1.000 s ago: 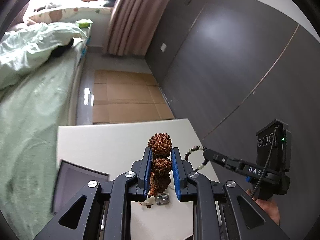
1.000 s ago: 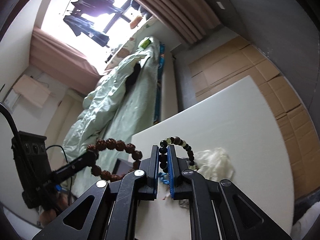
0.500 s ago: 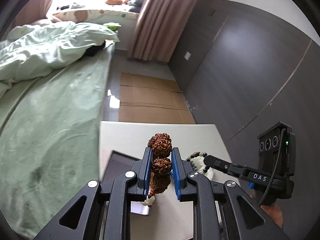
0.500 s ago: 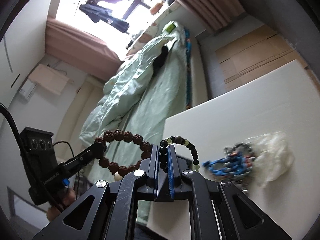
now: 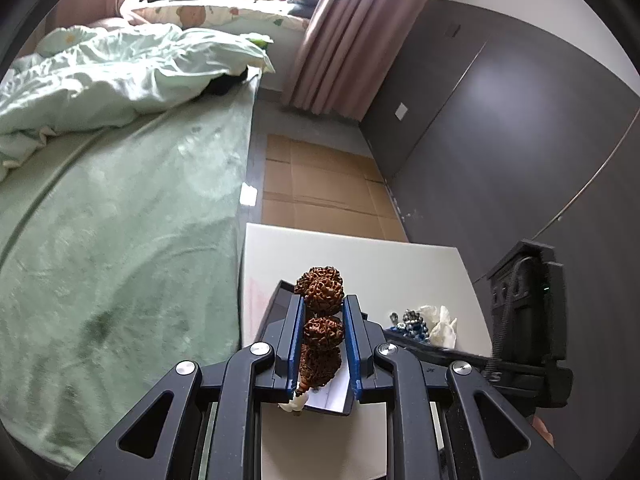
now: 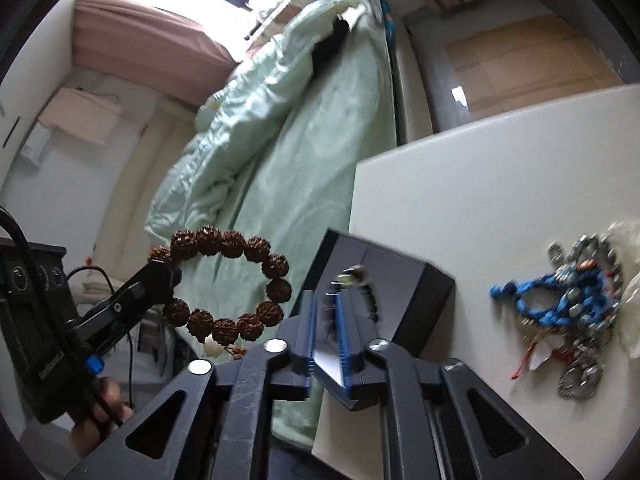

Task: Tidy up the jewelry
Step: 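Lower brown bracelet into black box with left tool while right tool drops black bracelet, then grasp blue-silver bracelet with left tool while right tool grasps white cloth pouch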

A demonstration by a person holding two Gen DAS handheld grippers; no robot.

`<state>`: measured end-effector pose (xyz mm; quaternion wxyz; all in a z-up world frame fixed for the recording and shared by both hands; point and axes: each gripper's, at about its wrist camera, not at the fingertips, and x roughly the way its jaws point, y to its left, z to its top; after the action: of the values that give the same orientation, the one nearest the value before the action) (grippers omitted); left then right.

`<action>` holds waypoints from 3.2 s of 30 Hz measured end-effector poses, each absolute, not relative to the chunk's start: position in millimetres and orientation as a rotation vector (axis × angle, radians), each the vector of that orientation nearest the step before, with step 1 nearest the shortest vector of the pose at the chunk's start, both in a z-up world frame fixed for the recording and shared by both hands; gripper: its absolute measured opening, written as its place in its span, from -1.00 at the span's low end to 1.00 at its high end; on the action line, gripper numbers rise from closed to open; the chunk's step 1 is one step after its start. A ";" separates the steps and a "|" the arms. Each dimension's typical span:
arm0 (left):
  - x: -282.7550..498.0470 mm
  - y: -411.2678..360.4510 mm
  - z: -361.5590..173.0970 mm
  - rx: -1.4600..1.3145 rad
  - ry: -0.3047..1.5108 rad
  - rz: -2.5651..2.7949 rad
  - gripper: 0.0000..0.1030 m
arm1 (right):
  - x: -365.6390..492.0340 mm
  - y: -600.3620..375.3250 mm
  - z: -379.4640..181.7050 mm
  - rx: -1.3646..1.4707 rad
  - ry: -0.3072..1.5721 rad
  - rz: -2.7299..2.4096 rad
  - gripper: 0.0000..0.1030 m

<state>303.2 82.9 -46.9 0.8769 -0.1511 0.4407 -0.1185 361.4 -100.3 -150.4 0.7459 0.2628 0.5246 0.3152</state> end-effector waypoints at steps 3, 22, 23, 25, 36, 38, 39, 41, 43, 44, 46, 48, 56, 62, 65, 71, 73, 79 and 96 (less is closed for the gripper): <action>308.2 78.4 -56.3 -0.331 0.939 -0.271 -0.61 | 358.4 -107.3 -143.2 0.565 1.112 0.673 -0.08; 334.3 82.5 -119.1 -0.410 1.079 -0.237 -0.52 | 355.0 -173.8 -128.9 0.570 1.071 0.557 -0.08; 333.4 82.1 -117.7 -0.401 1.074 -0.235 -0.35 | 354.2 -176.5 -128.3 0.563 1.072 0.554 -0.08; 329.8 81.2 -112.3 -0.380 1.051 -0.229 0.04 | 352.8 -182.3 -125.9 0.547 1.070 0.550 -0.08; 324.2 40.7 -85.7 -0.272 1.003 -0.308 0.24 | 341.0 -227.3 -123.8 0.438 1.087 0.458 0.26; 324.0 32.0 -83.6 -0.258 1.002 -0.328 0.24 | 340.6 -237.9 -127.7 0.443 1.097 0.430 0.35; 324.4 27.0 -83.4 -0.248 1.004 -0.335 0.24 | 340.2 -243.4 -130.1 0.447 1.105 0.421 0.35; 326.4 16.8 -82.8 -0.228 1.007 -0.347 0.24 | 338.8 -252.1 -133.5 0.446 1.113 0.402 0.35; 328.3 6.4 -83.2 -0.211 1.013 -0.364 0.24 | 337.7 -259.0 -136.9 0.440 1.123 0.374 0.35; 328.7 1.1 -83.2 -0.204 1.016 -0.371 0.24 | 337.1 -262.1 -138.7 0.439 1.130 0.364 0.35; 331.0 -9.2 -83.9 -0.187 1.023 -0.387 0.24 | 335.3 -268.5 -142.1 0.439 1.135 0.350 0.35; 335.4 -19.9 -86.0 -0.179 1.040 -0.403 0.24 | 334.5 -272.9 -145.1 0.441 1.140 0.339 0.35; 358.9 -54.9 -103.8 -0.148 1.126 -0.407 0.24 | 344.4 -284.2 -172.7 0.510 1.199 0.270 0.35; 375.2 -72.6 -122.3 -0.147 1.172 -0.402 0.13 | 353.2 -275.9 -183.7 0.489 1.218 0.244 0.35; 379.5 -73.1 -135.0 -0.173 1.194 -0.414 0.08 | 357.9 -272.2 -192.7 0.466 1.240 0.222 0.32; 388.8 -74.8 -148.9 -0.216 1.241 -0.432 -0.06 | 366.8 -269.3 -199.0 0.407 1.238 0.204 -0.41; 390.1 -77.6 -153.7 -0.224 1.254 -0.432 -0.10 | 368.8 -273.0 -205.9 0.441 1.266 0.217 -0.88; 386.8 -93.7 -164.0 -0.208 1.283 -0.461 -0.36 | 363.9 -286.3 -189.5 0.474 1.189 0.215 -0.91; 383.6 -108.6 -166.4 -0.149 1.289 -0.404 -0.80 | 354.2 -298.4 -170.9 0.548 1.123 0.237 -0.92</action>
<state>383.6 -108.6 -166.4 0.7779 -0.0687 0.5960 -0.1869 354.2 -298.4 -170.9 0.8047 0.2557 0.5242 0.1106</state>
